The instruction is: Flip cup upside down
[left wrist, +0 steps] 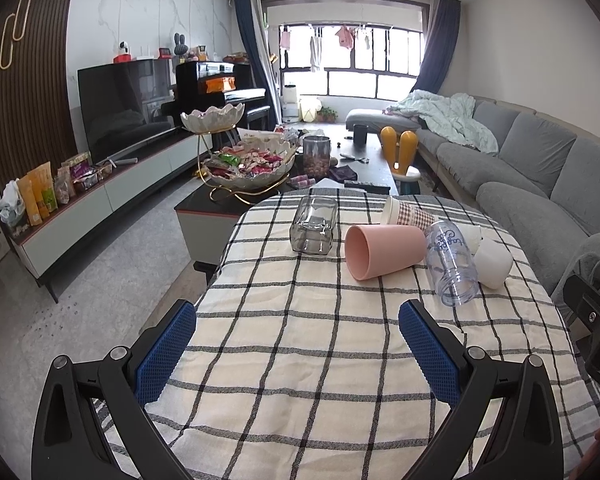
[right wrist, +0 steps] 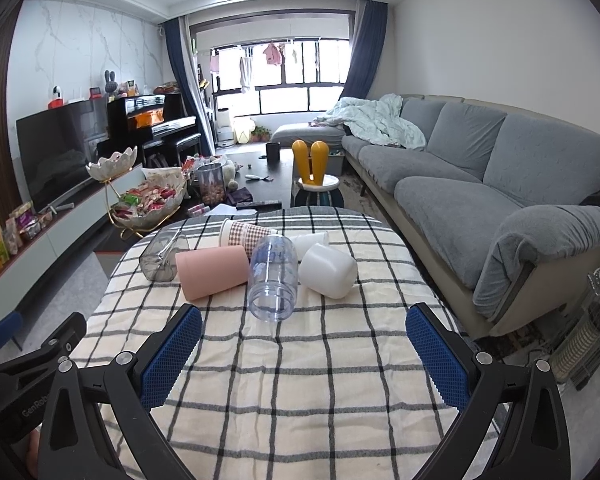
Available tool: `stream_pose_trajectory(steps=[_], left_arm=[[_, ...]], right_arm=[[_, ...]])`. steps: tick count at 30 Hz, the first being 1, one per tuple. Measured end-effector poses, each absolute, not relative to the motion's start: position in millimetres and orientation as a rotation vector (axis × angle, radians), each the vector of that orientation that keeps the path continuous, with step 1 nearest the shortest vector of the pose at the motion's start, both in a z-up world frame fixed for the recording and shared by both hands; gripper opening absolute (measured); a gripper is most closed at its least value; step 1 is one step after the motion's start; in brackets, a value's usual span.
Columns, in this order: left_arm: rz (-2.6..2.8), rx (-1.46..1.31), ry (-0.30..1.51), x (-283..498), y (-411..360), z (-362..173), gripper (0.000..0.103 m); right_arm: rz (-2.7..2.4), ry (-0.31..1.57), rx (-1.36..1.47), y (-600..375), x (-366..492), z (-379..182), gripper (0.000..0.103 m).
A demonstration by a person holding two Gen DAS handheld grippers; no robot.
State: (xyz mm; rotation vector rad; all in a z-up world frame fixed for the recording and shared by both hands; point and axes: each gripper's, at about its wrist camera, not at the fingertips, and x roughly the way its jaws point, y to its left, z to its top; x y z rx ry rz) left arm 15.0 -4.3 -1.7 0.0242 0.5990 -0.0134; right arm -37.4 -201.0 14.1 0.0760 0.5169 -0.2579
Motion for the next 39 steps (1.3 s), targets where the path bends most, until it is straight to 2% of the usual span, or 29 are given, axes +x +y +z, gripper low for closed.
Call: stream_pose_trajectory(steps=[12, 21, 27, 29, 33, 36, 37, 39], left_arm=[[0.219, -0.024, 0.744, 60, 11, 11, 0.103], [0.395, -0.151, 0.772, 106, 5, 28, 0.103], [0.433, -0.267, 0.846, 138, -15, 27, 0.103], [0.456, -0.314, 0.858, 143, -23, 24, 0.103], [0.510, -0.400, 0.862, 154, -36, 19, 0.103], [0.540, -0.446, 0.877, 164, -43, 15, 0.103], [0.550, -0.455, 0.882, 169, -44, 13, 0.103], [0.566, -0.463, 0.898, 179, -49, 11, 0.103]], right_arm=[[-0.145, 0.622, 0.020, -195, 35, 41, 0.103], [0.027, 0.759, -0.226, -178, 150, 60, 0.102], [0.144, 0.904, -0.423, -168, 225, 46, 0.102], [0.170, 0.954, -0.487, -167, 243, 40, 0.100], [0.253, 1.073, -0.604, -168, 276, 21, 0.088], [0.323, 1.172, -0.657, -172, 297, 4, 0.083], [0.334, 1.190, -0.670, -172, 303, 0, 0.079], [0.375, 1.243, -0.693, -174, 315, -8, 0.077]])
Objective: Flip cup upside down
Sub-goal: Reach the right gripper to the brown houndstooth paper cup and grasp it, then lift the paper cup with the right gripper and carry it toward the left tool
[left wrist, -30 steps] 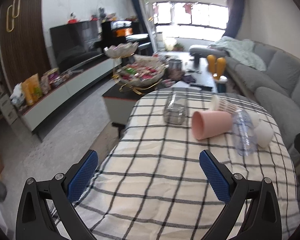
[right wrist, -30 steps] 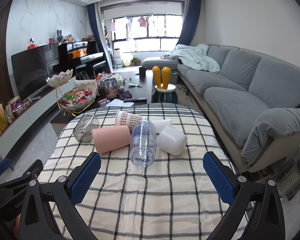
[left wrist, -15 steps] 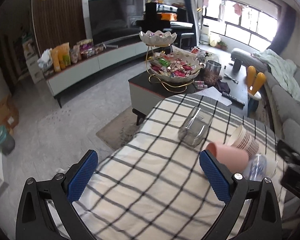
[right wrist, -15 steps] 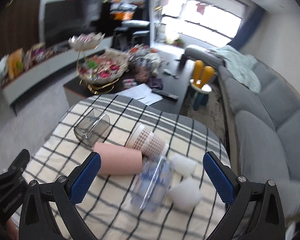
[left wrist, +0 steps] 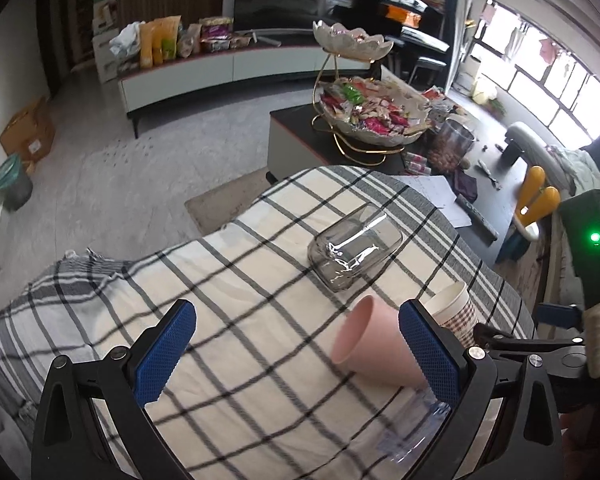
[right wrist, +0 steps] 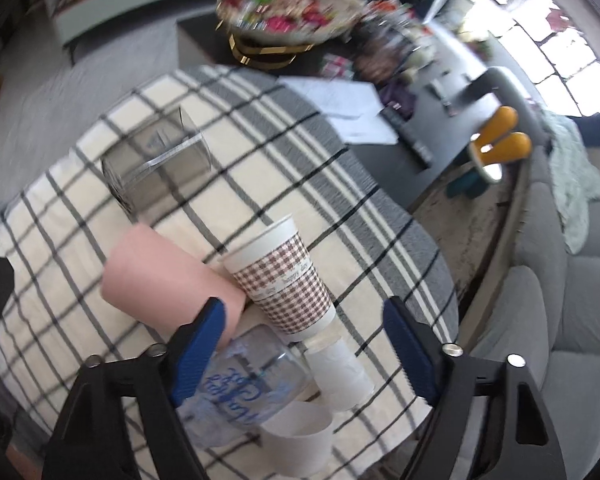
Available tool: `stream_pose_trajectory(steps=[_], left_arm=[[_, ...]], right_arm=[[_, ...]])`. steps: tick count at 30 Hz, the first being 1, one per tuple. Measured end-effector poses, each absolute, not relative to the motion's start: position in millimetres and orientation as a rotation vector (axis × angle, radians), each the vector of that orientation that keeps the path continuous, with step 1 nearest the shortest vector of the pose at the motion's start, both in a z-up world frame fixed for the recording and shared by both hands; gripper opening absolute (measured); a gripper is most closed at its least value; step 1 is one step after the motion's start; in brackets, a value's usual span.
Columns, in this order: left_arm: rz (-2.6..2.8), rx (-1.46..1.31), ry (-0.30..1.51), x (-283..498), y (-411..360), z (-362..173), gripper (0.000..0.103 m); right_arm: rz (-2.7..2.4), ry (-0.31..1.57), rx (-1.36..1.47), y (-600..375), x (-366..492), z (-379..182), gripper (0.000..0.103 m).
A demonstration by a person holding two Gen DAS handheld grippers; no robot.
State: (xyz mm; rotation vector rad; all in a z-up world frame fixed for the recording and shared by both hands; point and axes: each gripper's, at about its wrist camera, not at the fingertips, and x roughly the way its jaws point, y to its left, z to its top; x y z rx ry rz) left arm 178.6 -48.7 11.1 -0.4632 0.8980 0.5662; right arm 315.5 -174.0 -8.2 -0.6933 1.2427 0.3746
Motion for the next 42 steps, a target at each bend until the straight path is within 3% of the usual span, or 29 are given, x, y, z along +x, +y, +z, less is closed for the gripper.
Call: stream_pose_trajectory(steps=[16, 20, 29, 38, 42], left_arm=[[0.577, -0.497, 1.026, 225, -69, -15, 0.103], [0.582, -0.512, 1.052, 231, -65, -24, 0.103], [0.499, -0.496, 1.050, 232, -59, -17, 0.103], [0.356, -0.364, 0.897, 195, -25, 42, 0.103], [0.293, -0.332, 0.837, 170, 3, 63, 0.103]], right_arm=[[0.574, 1.481, -0.790, -161, 368, -76, 0.076], [0.575, 1.491, -0.732, -163, 375, -84, 0.064], [0.486, 1.421, -0.586, -175, 367, -43, 0.063], [0.390, 1.306, -0.375, -169, 309, 34, 0.063], [0.371, 1.338, -0.213, -166, 280, 37, 0.063]])
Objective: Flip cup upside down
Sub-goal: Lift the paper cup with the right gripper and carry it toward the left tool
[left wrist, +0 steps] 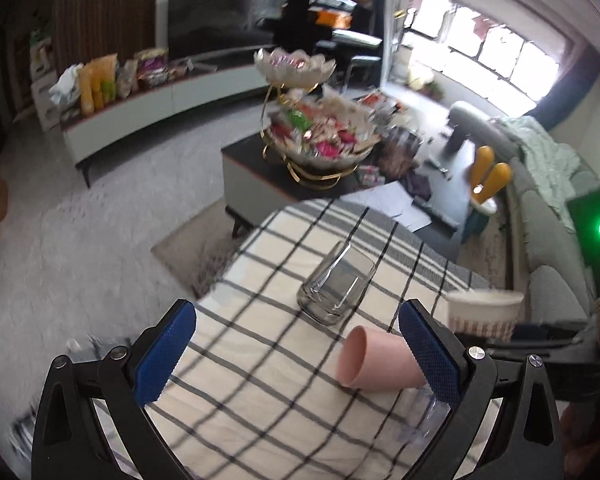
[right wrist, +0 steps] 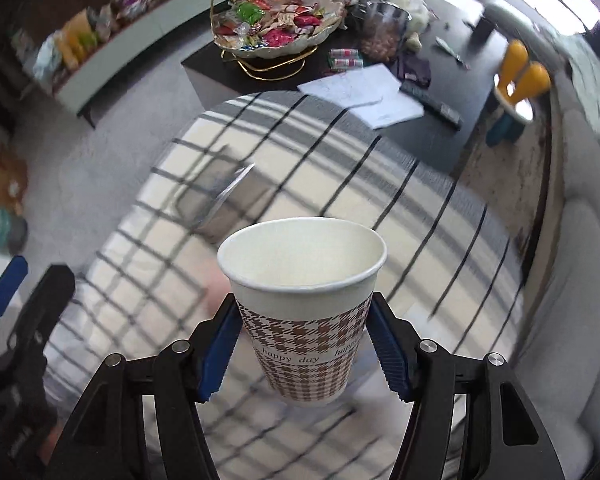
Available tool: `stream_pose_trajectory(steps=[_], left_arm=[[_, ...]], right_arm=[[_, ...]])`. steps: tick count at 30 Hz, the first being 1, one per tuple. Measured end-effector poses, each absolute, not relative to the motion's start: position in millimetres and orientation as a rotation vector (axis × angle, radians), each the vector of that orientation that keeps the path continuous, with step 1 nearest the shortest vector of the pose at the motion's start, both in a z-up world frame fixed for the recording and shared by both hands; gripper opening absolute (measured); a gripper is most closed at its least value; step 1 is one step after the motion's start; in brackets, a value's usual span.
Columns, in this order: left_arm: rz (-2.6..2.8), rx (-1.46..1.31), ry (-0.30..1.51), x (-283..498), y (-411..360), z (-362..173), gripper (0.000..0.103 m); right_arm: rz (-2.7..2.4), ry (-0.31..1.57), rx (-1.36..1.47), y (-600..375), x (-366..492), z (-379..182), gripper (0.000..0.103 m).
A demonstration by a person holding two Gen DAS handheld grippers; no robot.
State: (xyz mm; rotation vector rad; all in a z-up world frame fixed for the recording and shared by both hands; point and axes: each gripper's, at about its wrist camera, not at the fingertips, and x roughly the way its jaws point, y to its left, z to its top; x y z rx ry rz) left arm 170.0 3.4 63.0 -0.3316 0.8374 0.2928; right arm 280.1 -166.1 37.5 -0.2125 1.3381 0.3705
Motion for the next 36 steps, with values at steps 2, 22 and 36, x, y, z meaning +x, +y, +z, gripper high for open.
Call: stream_pose_trajectory(steps=[2, 22, 36], left_arm=[[0.265, -0.312, 0.818, 157, 16, 69, 0.103], [0.091, -0.089, 0.792, 100, 68, 28, 0.103], [0.055, -0.064, 0.839, 101, 63, 3, 0.103]], right_arm=[[0.369, 1.368, -0.120, -165, 264, 30, 0.063], [0.239, 1.495, 0.654, -146, 162, -116, 0.063], [0.234, 1.469, 0.591, -145, 166, -118, 0.073]])
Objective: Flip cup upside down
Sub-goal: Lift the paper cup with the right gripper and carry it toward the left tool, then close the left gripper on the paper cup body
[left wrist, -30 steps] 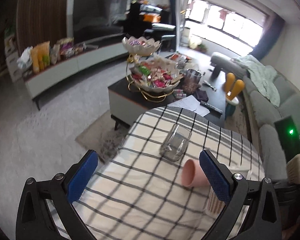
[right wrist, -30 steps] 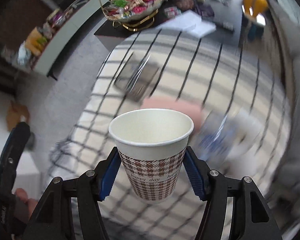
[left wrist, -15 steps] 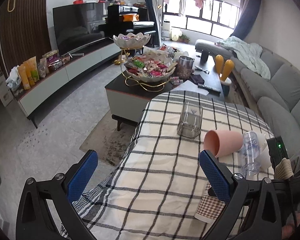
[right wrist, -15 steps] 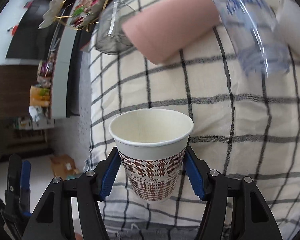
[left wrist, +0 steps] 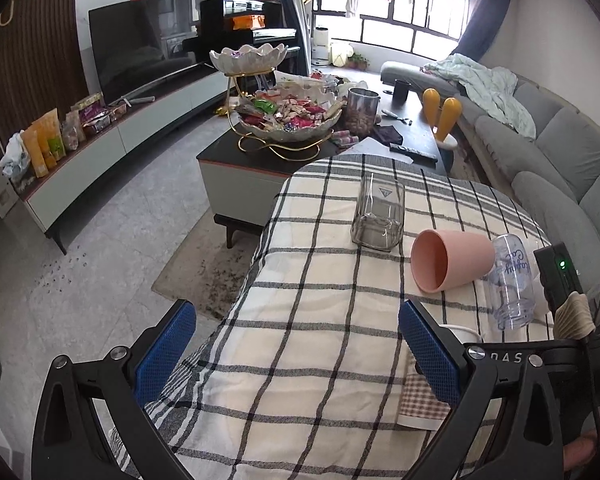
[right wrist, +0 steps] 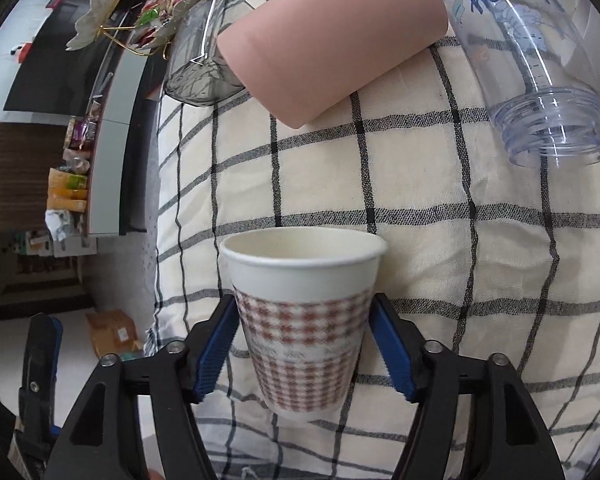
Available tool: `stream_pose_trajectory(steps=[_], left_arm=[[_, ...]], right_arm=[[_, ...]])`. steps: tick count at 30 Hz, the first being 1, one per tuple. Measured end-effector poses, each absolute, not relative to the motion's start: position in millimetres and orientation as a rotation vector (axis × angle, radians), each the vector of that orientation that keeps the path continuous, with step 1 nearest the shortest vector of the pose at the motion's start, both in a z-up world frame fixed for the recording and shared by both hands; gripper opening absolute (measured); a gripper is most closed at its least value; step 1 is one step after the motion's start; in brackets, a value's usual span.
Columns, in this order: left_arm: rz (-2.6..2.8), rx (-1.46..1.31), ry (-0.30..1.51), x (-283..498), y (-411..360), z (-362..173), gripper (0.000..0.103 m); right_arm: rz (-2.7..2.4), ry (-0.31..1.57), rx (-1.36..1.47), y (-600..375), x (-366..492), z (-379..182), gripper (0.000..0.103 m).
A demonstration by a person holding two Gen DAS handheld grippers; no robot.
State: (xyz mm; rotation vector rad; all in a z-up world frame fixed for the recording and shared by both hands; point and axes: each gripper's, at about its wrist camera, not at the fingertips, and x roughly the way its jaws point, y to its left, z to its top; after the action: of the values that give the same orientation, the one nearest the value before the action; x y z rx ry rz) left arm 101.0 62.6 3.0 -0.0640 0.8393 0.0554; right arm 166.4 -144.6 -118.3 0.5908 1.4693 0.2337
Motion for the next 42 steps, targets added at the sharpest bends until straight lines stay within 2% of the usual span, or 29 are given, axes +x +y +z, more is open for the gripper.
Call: stream_pose_trajectory(steps=[8, 14, 17, 24, 27, 36, 42], left_arm=[[0.032, -0.051, 0.842, 93, 56, 7, 0.103], [-0.019, -0.059, 0.859, 82, 46, -4, 0.103], [-0.058, -0.067, 0.800, 69, 36, -9, 0.103], [-0.191, 0.021, 0.707, 45, -13, -32, 0.103], [-0.224, 0.043, 0.684, 42, -27, -43, 0.103], [-0.197, 0.069, 0.699, 53, -46, -76, 0.100], [-0.191, 0.126, 0.711, 54, -57, -91, 0.083]], right_arm=[[0.178, 1.348, 0.555, -160, 145, -86, 0.075], [-0.046, 1.096, 0.391, -181, 91, -39, 0.077], [-0.156, 0.960, 0.330, -195, 55, -18, 0.081], [-0.293, 0.771, 0.246, -225, -13, 8, 0.088], [-0.307, 0.748, 0.237, -227, -24, 7, 0.092], [-0.314, 0.838, 0.321, -246, -30, -25, 0.092], [-0.316, 0.886, 0.352, -252, -30, -41, 0.092]])
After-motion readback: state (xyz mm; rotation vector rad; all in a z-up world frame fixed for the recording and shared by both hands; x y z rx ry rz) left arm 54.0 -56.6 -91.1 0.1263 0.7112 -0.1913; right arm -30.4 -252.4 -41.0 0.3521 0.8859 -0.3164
